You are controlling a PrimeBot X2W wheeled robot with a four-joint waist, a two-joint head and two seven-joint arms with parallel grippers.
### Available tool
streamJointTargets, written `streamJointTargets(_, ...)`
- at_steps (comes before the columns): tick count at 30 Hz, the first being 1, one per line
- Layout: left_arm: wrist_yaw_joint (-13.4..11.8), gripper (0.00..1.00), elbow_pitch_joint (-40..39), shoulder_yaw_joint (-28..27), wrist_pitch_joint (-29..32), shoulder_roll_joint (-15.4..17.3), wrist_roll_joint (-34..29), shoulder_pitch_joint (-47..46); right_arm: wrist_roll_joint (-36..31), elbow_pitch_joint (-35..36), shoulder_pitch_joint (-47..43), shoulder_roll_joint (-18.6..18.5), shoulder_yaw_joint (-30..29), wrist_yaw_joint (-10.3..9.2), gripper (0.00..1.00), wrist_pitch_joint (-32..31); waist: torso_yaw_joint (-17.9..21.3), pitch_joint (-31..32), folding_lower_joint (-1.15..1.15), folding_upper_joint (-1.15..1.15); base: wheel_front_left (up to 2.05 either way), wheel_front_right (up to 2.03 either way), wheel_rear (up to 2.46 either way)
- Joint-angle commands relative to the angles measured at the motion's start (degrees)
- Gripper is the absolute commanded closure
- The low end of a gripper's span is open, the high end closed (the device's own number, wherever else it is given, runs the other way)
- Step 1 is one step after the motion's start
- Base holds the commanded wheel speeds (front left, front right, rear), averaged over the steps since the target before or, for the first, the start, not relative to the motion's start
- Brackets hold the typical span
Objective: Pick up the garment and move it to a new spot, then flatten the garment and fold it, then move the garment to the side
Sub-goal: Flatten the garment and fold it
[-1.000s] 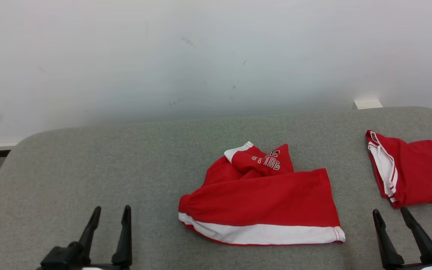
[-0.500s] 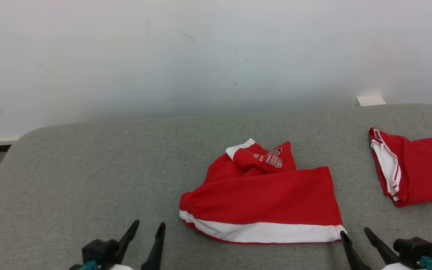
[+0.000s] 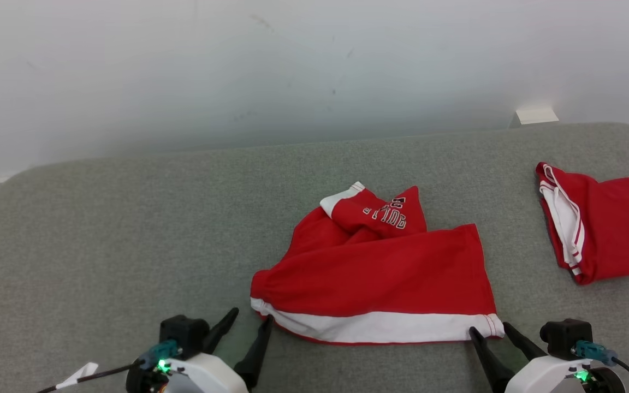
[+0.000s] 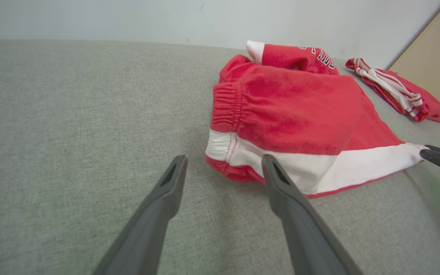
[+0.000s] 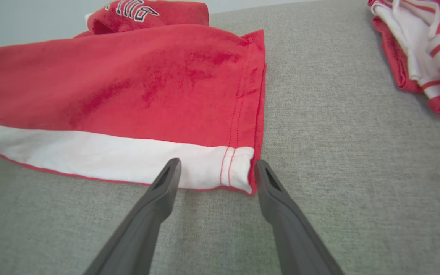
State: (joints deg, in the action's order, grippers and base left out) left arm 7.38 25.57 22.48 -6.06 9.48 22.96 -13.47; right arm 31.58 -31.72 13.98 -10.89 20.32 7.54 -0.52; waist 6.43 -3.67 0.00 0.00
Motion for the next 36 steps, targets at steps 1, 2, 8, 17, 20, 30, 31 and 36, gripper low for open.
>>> streamJointTargets(1,0.1,0.00,0.4,0.5,0.1,0.4,1.0,-1.0,0.6,-0.6,0.8,-0.4,0.4,-0.12,0.00,-0.2,0.2,-0.4,0.00,0.00,0.00,0.00,0.00)
streamJointTargets(2,0.1,0.00,0.9,1.4,0.2,0.5,1.8,-1.5,1.0,-0.9,1.2,-0.3,1.0,-0.12,0.00,-0.4,0.2,-0.6,0.00,0.00,0.00,0.00,0.00)
streamJointTargets(8,0.1,0.00,3.1,5.8,-0.8,2.1,5.5,-4.3,3.3,-3.3,3.3,-0.6,3.6,-0.12,0.00,0.1,0.4,-1.4,0.00,0.00,0.00,0.00,0.00)
streamJointTargets(17,0.1,0.00,8.0,9.3,-2.4,3.2,8.9,-9.2,6.0,-5.5,6.0,-1.0,7.6,-0.12,0.00,1.1,0.4,-2.7,0.00,0.00,0.00,0.00,0.00)
streamJointTargets(20,0.1,0.18,8.7,11.3,-2.7,3.8,10.1,-10.3,6.8,-6.0,6.5,-1.1,8.7,-0.12,0.38,1.8,0.4,-3.0,0.00,0.00,0.00,0.00,0.00)
streamJointTargets(30,0.1,1.00,9.0,14.4,-5.5,5.1,12.9,-10.8,9.3,-6.9,7.8,-1.9,11.6,-0.12,1.00,6.2,0.3,-2.1,0.00,0.00,0.00,0.00,0.00)
streamJointTargets(31,0.0,1.00,8.7,14.5,-5.7,5.3,12.9,-10.8,9.5,-6.7,7.9,-2.1,11.6,-0.12,1.00,7.1,0.2,-1.8,0.00,0.00,0.00,0.00,0.00)
streamJointTargets(36,0.1,1.00,5.5,15.0,-4.9,6.6,13.5,-11.9,11.6,-3.3,8.7,-3.7,11.7,-0.12,1.00,9.8,-0.2,-0.7,0.00,0.00,0.00,0.00,0.00)
